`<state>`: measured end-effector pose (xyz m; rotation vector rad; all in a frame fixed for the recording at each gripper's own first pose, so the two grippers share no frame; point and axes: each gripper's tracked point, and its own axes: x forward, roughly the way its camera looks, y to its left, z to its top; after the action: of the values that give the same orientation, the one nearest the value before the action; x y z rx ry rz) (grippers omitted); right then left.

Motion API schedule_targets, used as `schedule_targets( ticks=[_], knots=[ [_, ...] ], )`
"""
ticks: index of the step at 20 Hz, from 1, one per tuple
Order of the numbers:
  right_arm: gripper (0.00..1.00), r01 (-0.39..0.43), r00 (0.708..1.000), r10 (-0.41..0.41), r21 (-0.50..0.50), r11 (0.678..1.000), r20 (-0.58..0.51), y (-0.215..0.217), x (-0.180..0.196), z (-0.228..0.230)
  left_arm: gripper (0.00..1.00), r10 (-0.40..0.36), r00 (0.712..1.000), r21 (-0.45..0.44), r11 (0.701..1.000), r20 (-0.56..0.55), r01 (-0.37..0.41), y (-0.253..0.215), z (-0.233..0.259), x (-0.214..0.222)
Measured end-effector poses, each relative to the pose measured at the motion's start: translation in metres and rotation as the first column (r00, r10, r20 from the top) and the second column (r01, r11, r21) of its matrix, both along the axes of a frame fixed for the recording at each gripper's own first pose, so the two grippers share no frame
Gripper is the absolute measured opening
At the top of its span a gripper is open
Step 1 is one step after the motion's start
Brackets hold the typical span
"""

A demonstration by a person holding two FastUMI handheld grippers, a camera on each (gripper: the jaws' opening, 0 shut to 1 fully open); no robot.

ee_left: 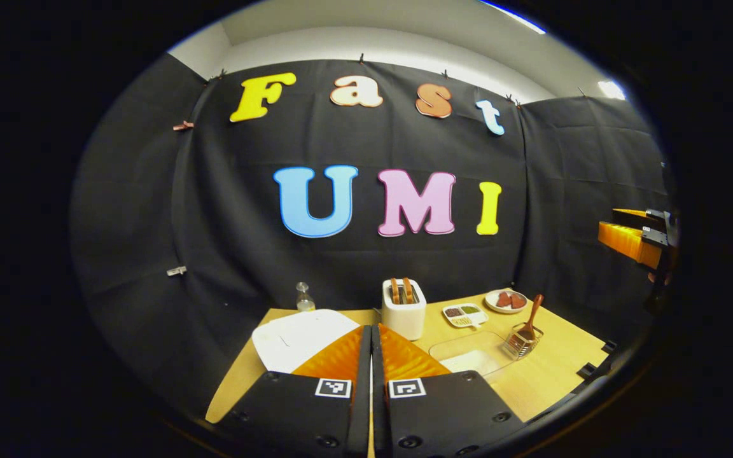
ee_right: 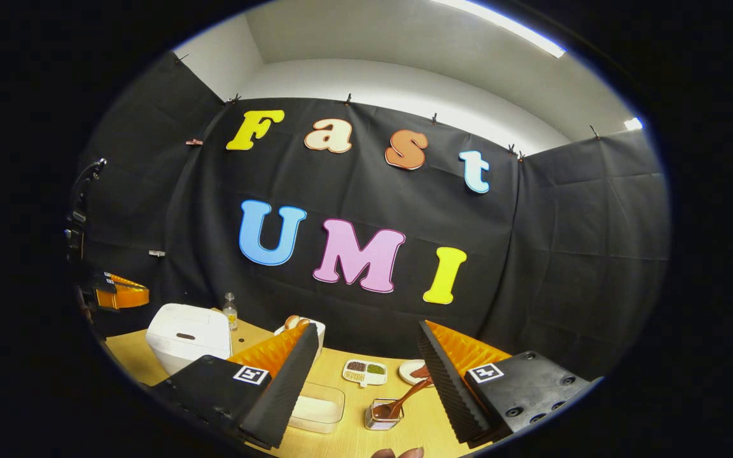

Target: Close the left gripper, press the button to open the rice cooker; take a wooden spoon from the chopstick holder with the right hand, scoop a spoonful of rice and pour it into the rice cooker, then put the wooden spoon back into the chopstick holder.

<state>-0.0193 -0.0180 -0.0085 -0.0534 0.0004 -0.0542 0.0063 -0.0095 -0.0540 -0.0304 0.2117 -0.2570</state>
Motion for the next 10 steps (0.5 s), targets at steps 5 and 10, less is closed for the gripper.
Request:
schedule_targets(
  ticks=[5, 10],
  knots=[
    [0.98, 0.027, 1.0, -0.027, -0.009, 1.0, -0.006, -0.015, -0.008, -0.004, 0.07, -0.202, 0.956, 0.003, 0.978, -0.214, 0.208, 0.004, -0.045, 0.031],
    [0.98, 0.065, 0.997, -0.066, -0.026, 0.998, -0.027, -0.034, -0.016, -0.015, 0.07, -0.263, 0.881, 0.093, 0.942, -0.394, 0.323, 0.031, -0.083, 0.076]
  ],
)
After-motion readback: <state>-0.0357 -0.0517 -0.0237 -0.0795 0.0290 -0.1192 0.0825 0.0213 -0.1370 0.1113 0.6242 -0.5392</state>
